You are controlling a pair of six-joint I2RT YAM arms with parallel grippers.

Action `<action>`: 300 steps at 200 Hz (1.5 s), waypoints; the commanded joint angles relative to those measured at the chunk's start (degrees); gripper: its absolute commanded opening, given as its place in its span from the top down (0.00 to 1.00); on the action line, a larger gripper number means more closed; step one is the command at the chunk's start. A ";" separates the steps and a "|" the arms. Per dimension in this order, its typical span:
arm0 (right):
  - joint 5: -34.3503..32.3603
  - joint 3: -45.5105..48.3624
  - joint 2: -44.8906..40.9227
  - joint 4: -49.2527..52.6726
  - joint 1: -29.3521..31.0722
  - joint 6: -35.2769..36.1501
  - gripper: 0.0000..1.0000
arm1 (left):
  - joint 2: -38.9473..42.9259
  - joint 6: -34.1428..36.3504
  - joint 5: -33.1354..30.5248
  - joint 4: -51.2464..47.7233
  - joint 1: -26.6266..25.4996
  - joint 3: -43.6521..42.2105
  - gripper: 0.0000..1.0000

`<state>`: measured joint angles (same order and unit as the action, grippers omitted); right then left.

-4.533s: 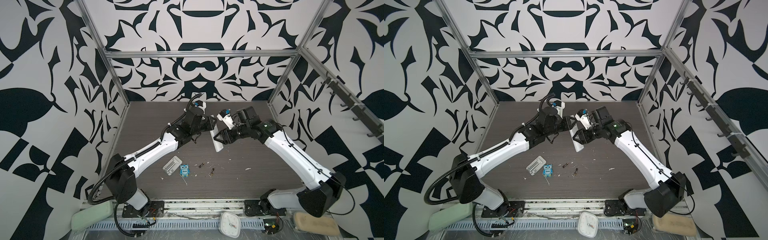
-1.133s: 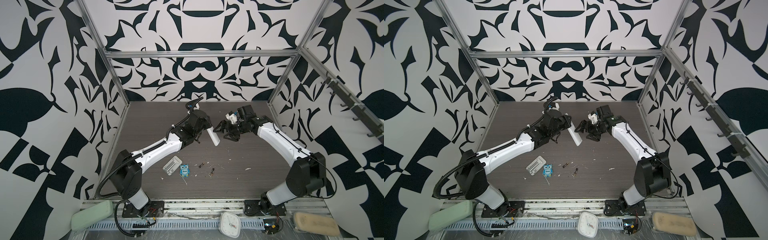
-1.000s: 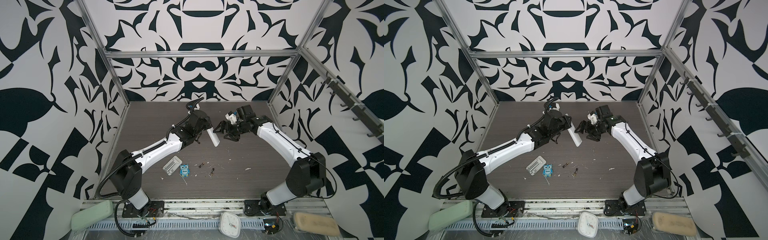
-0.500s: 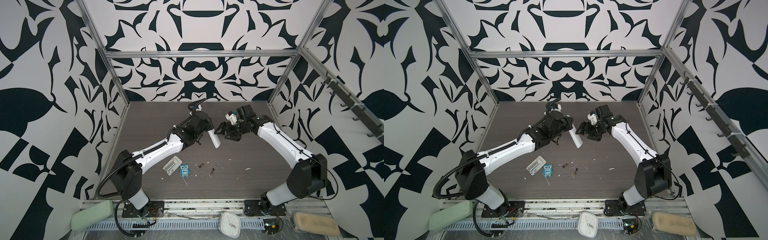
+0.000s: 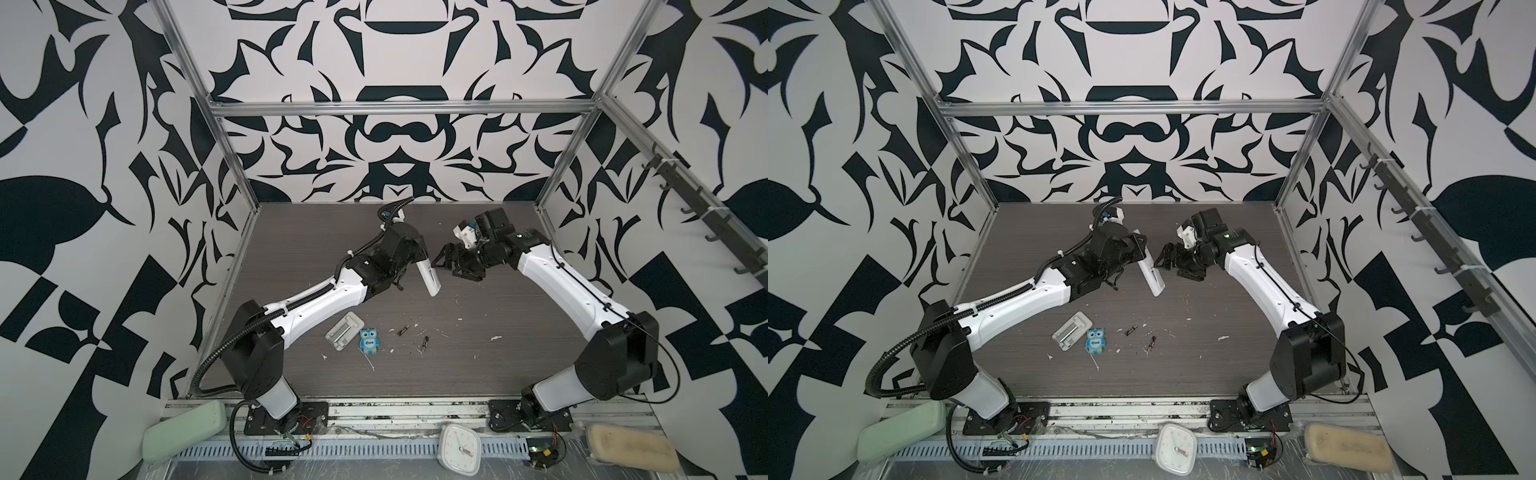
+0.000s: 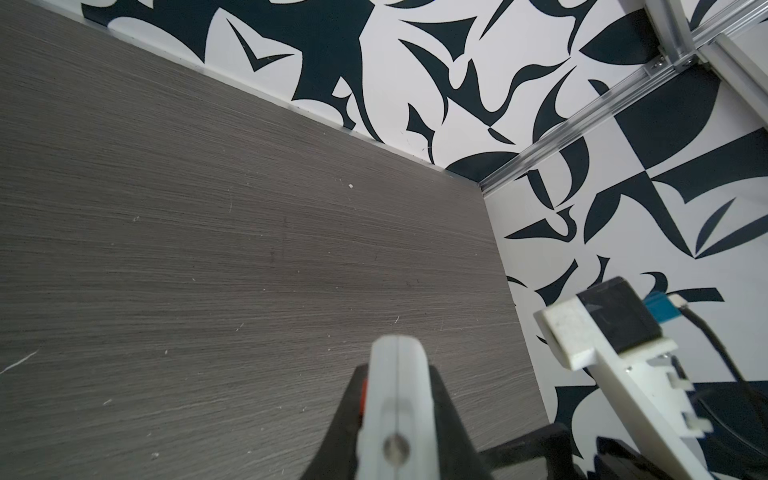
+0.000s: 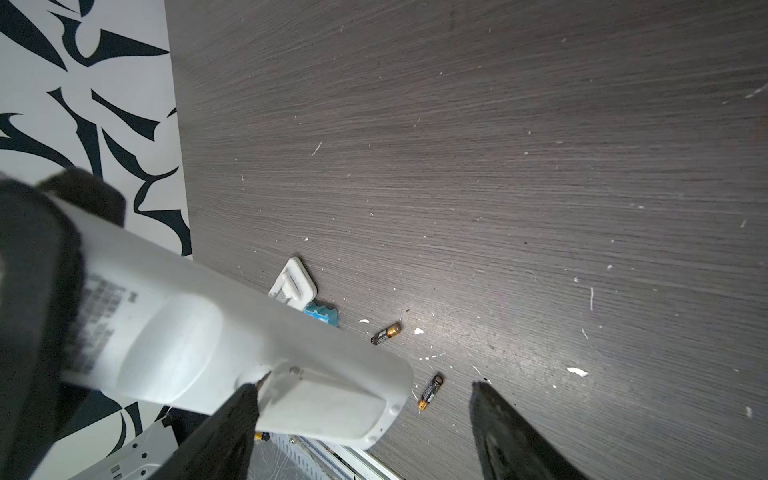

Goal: Load the batteries into the remote control

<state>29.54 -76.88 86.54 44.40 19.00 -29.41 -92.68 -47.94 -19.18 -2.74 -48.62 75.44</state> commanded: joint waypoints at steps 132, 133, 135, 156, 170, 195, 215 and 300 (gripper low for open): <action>-4.52 -2.81 -1.45 3.18 1.19 3.30 0.17 | 0.79 0.13 -0.85 2.30 0.02 3.66 1.00; -4.55 -2.82 -1.46 3.21 1.20 3.30 0.17 | 0.81 0.13 -0.81 2.30 0.02 3.66 1.00; -4.64 -2.88 -1.53 3.23 1.21 3.37 0.17 | 0.83 0.13 -0.78 2.30 0.02 3.66 1.00; -5.75 -3.79 -1.54 4.01 1.67 4.14 0.17 | 0.78 0.20 -0.77 2.14 0.02 3.72 1.00; -6.16 -4.05 -1.62 4.14 1.82 4.27 0.17 | 0.76 0.31 -0.70 1.96 0.02 3.75 1.00; -6.37 -4.04 -1.54 4.23 1.92 4.27 0.18 | 0.93 0.40 -0.76 1.86 0.02 3.84 1.00; -6.91 -4.07 -1.68 4.43 1.91 4.34 0.18 | 0.95 0.57 -0.79 1.61 0.02 4.02 1.00; -9.50 -5.27 -2.21 6.33 1.91 5.24 0.18 | 0.76 0.92 -0.96 0.90 0.00 4.70 1.00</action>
<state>23.94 -80.62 86.28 46.96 21.06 -25.47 -92.68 -47.42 -19.05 -3.22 -48.77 76.93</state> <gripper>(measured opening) 0.819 0.213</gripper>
